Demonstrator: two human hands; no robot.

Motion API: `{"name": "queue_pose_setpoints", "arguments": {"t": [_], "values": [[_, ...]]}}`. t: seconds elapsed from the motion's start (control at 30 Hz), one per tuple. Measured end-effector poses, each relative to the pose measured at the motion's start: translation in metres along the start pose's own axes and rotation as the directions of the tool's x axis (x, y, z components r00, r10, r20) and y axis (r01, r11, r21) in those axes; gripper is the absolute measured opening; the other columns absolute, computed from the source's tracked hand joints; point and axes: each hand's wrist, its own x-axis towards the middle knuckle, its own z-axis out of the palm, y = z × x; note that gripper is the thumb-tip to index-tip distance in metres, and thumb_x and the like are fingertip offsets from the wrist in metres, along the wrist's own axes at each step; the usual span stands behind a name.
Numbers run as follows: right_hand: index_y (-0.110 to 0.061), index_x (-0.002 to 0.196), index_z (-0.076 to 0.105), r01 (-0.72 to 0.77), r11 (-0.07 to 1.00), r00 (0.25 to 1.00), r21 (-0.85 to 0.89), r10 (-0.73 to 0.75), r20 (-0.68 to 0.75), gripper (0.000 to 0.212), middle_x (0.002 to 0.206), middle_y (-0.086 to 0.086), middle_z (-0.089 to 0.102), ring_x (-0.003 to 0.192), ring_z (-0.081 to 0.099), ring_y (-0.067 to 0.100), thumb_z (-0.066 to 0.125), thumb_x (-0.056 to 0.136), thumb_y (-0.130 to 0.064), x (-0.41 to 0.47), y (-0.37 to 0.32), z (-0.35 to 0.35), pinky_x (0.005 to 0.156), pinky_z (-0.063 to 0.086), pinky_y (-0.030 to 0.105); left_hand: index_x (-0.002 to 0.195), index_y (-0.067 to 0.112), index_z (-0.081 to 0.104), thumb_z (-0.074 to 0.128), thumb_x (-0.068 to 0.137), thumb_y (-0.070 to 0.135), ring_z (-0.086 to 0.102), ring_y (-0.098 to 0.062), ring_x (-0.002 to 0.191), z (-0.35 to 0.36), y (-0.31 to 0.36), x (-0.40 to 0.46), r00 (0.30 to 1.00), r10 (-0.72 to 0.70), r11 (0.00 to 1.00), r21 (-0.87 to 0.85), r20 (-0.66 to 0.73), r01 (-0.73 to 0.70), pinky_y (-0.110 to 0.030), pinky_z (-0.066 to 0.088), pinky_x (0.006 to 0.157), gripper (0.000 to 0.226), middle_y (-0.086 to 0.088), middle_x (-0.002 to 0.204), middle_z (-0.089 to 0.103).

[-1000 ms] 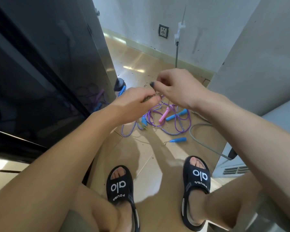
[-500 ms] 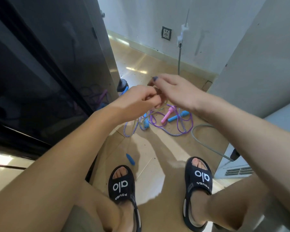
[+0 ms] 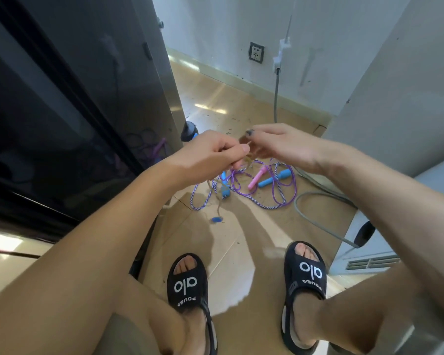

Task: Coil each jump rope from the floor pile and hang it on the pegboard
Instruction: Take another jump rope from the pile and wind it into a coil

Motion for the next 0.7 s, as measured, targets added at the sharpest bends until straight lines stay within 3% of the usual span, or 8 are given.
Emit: {"name": "queue_pose_setpoints", "arguments": {"t": [0.07, 0.17, 0.23, 0.3, 0.47, 0.57, 0.63, 0.7], "values": [[-0.005, 0.083, 0.065, 0.051, 0.992, 0.997, 0.118, -0.057, 0.044, 0.042, 0.09, 0.024, 0.071, 0.086, 0.068, 0.037, 0.041, 0.105, -0.032, 0.002, -0.007, 0.013, 0.09, 0.053, 0.045, 0.065, 0.014, 0.059, 0.053, 0.101, 0.024, 0.039, -0.012, 0.048, 0.002, 0.003, 0.001, 1.0, -0.004, 1.0, -0.026, -0.001, 0.004, -0.025, 0.036, 0.055, 0.038, 0.012, 0.052, 0.055], [-0.018, 0.065, 0.056, 0.112, 0.99, 0.992, -0.083, -0.117, -0.051, 0.037, 0.059, 0.001, 0.053, 0.054, 0.048, 0.012, 0.055, 0.098, -0.035, 0.006, -0.002, 0.006, 0.057, 0.04, 0.028, 0.061, 0.018, 0.057, 0.055, 0.1, 0.029, 0.036, -0.017, 0.051, 0.0, -0.001, 0.001, 0.999, -0.043, 0.999, 0.003, 0.012, 0.043, -0.029, 0.035, 0.058, 0.04, 0.003, 0.051, 0.043], [-0.017, 0.061, 0.056, 0.098, 0.983, 0.989, -0.155, -0.113, -0.092, 0.035, 0.056, -0.001, 0.047, 0.054, 0.04, 0.013, 0.064, 0.094, -0.027, 0.007, 0.004, -0.009, 0.056, 0.034, 0.027, 0.062, 0.018, 0.056, 0.054, 0.101, 0.032, 0.036, -0.015, 0.051, -0.003, -0.005, 0.0, 0.998, -0.067, 0.998, -0.005, 0.02, 0.067, -0.03, 0.037, 0.059, 0.041, 0.002, 0.052, 0.039], [-0.013, 0.064, 0.062, 0.059, 0.977, 0.989, -0.206, -0.085, -0.122, 0.029, 0.06, 0.007, 0.052, 0.059, 0.045, 0.017, 0.067, 0.091, -0.023, 0.007, 0.012, -0.025, 0.062, 0.039, 0.03, 0.061, 0.019, 0.056, 0.054, 0.101, 0.032, 0.037, -0.012, 0.048, -0.006, -0.008, 0.0, 0.996, -0.086, 0.996, -0.011, 0.015, 0.086, -0.03, 0.041, 0.059, 0.042, 0.008, 0.049, 0.041], [-0.012, 0.096, 0.067, -0.118, 0.914, 0.972, -0.388, 0.026, -0.235, 0.019, 0.084, 0.004, 0.07, 0.077, 0.059, 0.02, 0.058, 0.098, -0.028, 0.0, 0.026, -0.042, 0.066, 0.043, 0.024, 0.058, 0.021, 0.054, 0.054, 0.102, 0.031, 0.037, -0.013, 0.047, -0.007, -0.011, -0.001, 0.995, -0.092, 0.996, -0.015, 0.028, 0.092, -0.032, 0.04, 0.059, 0.045, 0.012, 0.047, 0.045], [-0.016, 0.112, 0.068, 0.002, 0.999, 0.993, -0.05, -0.007, -0.114, 0.029, 0.109, 0.002, 0.073, 0.106, 0.066, 0.018, 0.047, 0.103, -0.033, 0.0, 0.013, -0.012, 0.099, 0.048, 0.033, 0.065, 0.017, 0.055, 0.054, 0.102, 0.034, 0.038, -0.015, 0.051, 0.002, -0.005, 0.0, 0.998, -0.05, 0.997, -0.051, 0.044, 0.053, -0.029, 0.039, 0.058, 0.041, 0.004, 0.053, 0.042], [-0.022, 0.096, 0.07, 0.052, 0.988, 0.998, 0.145, -0.047, -0.037, 0.03, 0.092, 0.003, 0.075, 0.089, 0.071, 0.02, 0.044, 0.102, -0.035, 0.002, 0.003, 0.008, 0.093, 0.051, 0.038, 0.072, 0.009, 0.06, 0.052, 0.103, 0.029, 0.039, -0.012, 0.049, 0.005, -0.001, 0.002, 0.998, -0.03, 0.997, -0.068, 0.051, 0.034, -0.027, 0.038, 0.054, 0.038, 0.009, 0.051, 0.044], [-0.023, 0.071, 0.061, 0.071, 0.988, 0.997, 0.14, -0.07, -0.012, 0.036, 0.061, -0.004, 0.063, 0.057, 0.059, 0.015, 0.047, 0.101, -0.037, 0.003, -0.003, 0.016, 0.072, 0.052, 0.044, 0.072, 0.008, 0.061, 0.054, 0.103, 0.026, 0.039, -0.008, 0.045, 0.004, -0.002, 0.004, 0.999, -0.033, 0.996, -0.081, 0.032, 0.036, -0.027, 0.038, 0.052, 0.036, 0.013, 0.048, 0.045]]}}
